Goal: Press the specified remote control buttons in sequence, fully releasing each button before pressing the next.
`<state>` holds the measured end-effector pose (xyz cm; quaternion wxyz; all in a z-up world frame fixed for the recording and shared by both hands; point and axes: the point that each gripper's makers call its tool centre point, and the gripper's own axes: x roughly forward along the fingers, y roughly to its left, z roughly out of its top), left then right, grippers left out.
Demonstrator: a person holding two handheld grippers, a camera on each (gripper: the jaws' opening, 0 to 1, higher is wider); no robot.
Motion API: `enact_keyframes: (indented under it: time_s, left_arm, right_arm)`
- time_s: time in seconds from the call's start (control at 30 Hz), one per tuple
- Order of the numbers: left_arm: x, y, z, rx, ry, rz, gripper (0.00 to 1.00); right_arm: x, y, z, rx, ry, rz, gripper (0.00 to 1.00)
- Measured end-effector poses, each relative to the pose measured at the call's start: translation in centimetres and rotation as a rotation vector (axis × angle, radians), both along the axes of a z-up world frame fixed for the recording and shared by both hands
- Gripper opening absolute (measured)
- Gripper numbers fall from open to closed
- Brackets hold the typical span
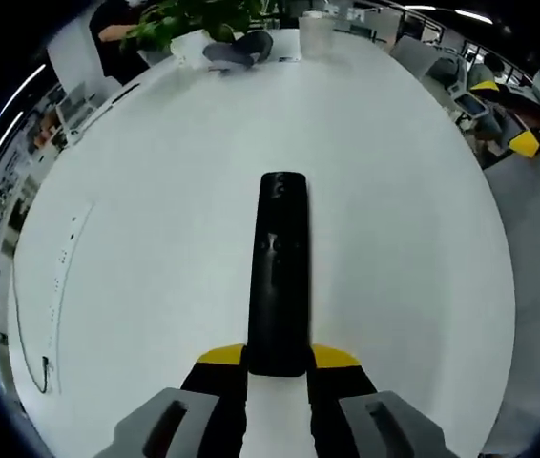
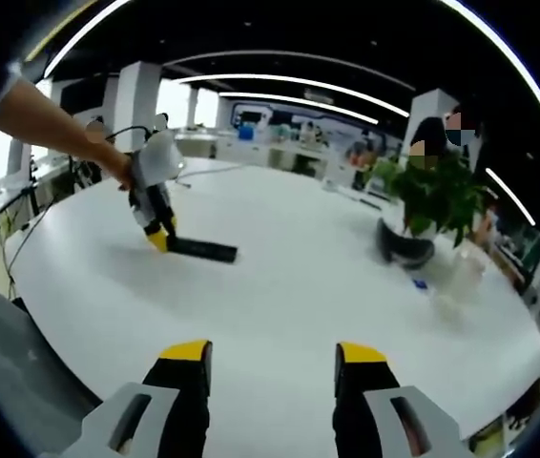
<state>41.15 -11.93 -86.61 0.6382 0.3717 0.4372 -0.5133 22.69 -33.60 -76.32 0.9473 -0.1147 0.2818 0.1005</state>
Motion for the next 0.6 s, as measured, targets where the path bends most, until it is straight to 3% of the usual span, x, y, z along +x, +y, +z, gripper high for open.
enact_keyframes:
  time_s: [0.6]
  left_arm:
    - [-5.0, -0.4, 0.1, 0.008, 0.002, -0.026, 0.23]
  right_arm:
    - [-0.2, 0.5, 0.5, 0.022, -0.015, 0.022, 0.44]
